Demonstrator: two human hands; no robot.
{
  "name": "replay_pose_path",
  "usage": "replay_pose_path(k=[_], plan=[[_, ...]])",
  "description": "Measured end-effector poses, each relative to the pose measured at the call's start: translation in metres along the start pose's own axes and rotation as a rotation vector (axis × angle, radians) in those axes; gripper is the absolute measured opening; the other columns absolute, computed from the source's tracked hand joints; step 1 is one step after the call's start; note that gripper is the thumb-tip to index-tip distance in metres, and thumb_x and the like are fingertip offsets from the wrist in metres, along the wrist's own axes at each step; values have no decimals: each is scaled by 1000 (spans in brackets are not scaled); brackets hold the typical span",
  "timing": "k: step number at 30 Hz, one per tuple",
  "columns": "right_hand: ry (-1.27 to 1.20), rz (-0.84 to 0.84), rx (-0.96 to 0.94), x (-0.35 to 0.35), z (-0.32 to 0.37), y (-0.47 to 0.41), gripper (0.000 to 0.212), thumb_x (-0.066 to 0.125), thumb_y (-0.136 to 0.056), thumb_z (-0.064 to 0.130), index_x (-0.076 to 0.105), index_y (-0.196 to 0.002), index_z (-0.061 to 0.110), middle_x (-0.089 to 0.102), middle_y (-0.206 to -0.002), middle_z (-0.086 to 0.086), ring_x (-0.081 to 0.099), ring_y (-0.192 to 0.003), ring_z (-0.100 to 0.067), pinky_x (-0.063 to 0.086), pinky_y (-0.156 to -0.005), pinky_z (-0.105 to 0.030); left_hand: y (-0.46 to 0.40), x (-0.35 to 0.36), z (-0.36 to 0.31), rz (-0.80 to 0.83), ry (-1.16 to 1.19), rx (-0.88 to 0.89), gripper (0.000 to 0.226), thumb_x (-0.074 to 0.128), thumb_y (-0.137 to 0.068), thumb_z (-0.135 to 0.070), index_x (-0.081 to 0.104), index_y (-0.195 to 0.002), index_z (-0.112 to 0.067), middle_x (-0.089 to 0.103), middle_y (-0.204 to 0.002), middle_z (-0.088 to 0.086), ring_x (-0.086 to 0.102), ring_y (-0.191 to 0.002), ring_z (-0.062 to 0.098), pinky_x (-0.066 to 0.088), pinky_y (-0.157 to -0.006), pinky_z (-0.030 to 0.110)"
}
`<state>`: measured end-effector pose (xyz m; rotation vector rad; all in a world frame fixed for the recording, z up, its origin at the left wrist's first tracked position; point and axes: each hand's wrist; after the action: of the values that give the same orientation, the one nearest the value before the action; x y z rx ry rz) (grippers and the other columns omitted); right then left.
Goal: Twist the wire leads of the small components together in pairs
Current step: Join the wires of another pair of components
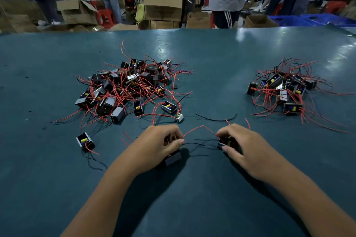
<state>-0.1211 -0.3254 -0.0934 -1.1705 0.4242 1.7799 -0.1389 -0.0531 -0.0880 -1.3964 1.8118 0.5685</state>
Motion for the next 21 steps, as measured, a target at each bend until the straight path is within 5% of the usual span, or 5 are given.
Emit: replay_pose_path(k=[6,9,13,21], plan=[[50,-182,85,2,2,3,43,65,-88,5,54,-130,12,57,-125,0,52,-117,-19,34,-98,-21,3,-4,-2,95,131,-56,12,65,-95,-23,64,-83,-25,68,-67,-9,60,-58,4,48,-56,20],[83,-364,-67,7,22,5,26,64,-90,20,63,-115,10,63,-107,-1,57,-100,-25,41,-92,-30,5,-4,-8,144,196,-74,13,65,-96,-19,63,-82,-21,69,-66,-5,63,-55,8,51,-54,23],[118,-175,-230,21,40,9,31,52,-93,41,68,-97,14,64,-88,4,59,-83,-22,43,-79,-35,6,0,-14,170,253,-84,14,66,-95,-16,61,-82,-18,70,-64,0,65,-48,15,50,-49,28],[63,-42,-269,14,29,7,15,57,-93,27,66,-86,18,60,-77,7,51,-75,-15,47,-70,-40,3,0,-13,82,397,-186,13,61,-98,-14,58,-86,-11,69,-65,6,71,-53,26,45,-40,25]])
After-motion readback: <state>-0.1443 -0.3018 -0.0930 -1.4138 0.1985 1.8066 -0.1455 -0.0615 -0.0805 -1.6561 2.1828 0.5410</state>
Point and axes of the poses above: each hand's wrist, its own y-axis away from the middle knuckle, its own x-axis out of the palm, z = x × y
